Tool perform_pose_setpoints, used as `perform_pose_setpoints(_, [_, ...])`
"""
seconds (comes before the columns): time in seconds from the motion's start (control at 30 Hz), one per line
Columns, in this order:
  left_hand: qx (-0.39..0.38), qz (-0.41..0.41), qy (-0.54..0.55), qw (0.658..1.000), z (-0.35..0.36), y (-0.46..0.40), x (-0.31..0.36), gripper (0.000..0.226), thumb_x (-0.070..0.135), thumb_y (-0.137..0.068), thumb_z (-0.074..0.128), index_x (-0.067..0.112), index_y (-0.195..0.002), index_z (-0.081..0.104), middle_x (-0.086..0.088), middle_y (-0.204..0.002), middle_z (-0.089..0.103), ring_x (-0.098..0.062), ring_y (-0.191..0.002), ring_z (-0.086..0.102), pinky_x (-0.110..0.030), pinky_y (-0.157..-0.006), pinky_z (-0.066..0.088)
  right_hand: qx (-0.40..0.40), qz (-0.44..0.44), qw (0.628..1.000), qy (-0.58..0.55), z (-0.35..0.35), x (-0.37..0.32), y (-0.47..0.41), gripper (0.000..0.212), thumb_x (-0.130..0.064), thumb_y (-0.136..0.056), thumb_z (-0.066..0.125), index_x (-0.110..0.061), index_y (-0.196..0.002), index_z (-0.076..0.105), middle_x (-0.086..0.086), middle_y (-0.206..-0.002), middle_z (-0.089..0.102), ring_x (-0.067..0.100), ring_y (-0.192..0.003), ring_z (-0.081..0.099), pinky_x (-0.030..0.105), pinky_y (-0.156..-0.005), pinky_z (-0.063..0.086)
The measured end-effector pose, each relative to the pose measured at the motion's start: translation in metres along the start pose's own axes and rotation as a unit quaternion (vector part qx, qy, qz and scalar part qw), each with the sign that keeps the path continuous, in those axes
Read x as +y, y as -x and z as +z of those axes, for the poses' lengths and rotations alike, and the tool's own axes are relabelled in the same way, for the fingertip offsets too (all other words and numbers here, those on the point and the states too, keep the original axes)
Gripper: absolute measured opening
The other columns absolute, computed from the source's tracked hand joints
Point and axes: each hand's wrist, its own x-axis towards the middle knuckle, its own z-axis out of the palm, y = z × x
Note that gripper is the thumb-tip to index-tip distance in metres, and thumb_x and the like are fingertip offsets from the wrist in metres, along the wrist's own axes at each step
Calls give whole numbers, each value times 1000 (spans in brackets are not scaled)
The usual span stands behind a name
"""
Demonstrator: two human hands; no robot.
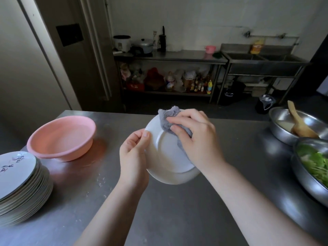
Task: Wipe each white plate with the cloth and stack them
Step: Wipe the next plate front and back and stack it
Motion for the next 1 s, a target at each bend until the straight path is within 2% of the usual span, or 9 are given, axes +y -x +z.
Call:
perform_pose_setpoints(0.13, [5, 16, -14, 1000, -6, -5, 10, 19, 15, -96, 56, 14, -81, 67, -3, -69, 64, -15, -59, 57, -22, -53, 47, 25, 62, 998, -4, -14, 19, -1, 19, -7, -86, 68, -13, -102, 75, -4, -100, 65, 17, -97, 58, 31, -86, 48])
perform_pose_setpoints(0.3, [-9, -12, -20, 1000, -7, -6, 9, 20, 17, -96, 57, 14, -79, 68, -8, -72, 64, -20, -62, 57, -26, -56, 46, 9, 20, 1000, -13, 1, 4, 7, 21, -3, -81, 72, -13, -99, 75, -3, -97, 65, 14, -93, 55, 12, -84, 42])
perform_pose_setpoints(0.47, [3, -17, -10, 1000, -12, -4, 8, 27, 17, -95, 58, 20, -71, 69, -3, -70, 64, -16, -59, 57, -24, -53, 46, 17, 71, 997, -23, -12, 19, 10, 19, -5, -83, 70, -13, -99, 76, -4, -97, 65, 14, -95, 59, 16, -84, 45])
perform_pose_setpoints(0.57, [-7, -7, -28, 1000, -10, -4, 7, 19, 19, -93, 60, 18, -76, 70, -5, -72, 66, -18, -61, 58, -25, -55, 47, 23, 67, 997, -13, -8, 12, 12, 19, -4, -83, 70, -14, -99, 76, -3, -97, 66, 14, -95, 58, 19, -84, 46])
perform_pose_setpoints(0.73, [-46, -24, -27, 998, -6, 1, 4, 15, 19, -93, 61, 13, -82, 70, -11, -76, 70, -21, -63, 62, -27, -55, 51, -24, 4, 999, -23, -2, 1, 3, 19, -4, -84, 69, -13, -99, 76, 0, -95, 66, 18, -92, 54, 21, -83, 43])
perform_pose_setpoints(0.87, [-28, -25, -23, 999, -16, -6, 8, 13, 22, -88, 62, 13, -83, 71, -8, -75, 68, -19, -64, 61, -26, -56, 51, -20, 68, 997, -34, -19, 17, 3, 21, -7, -86, 68, -14, -105, 74, -5, -101, 63, 15, -99, 56, 24, -87, 46])
perform_pose_setpoints(1.0, [-39, -53, -15, 998, -26, -15, 10, 16, 19, -94, 57, 7, -93, 68, -11, -82, 66, -21, -70, 61, -27, -59, 50, -19, 73, 996, -42, -15, 17, 6, 25, -13, -83, 72, -15, -108, 72, -7, -104, 59, 14, -103, 55, 21, -90, 44])
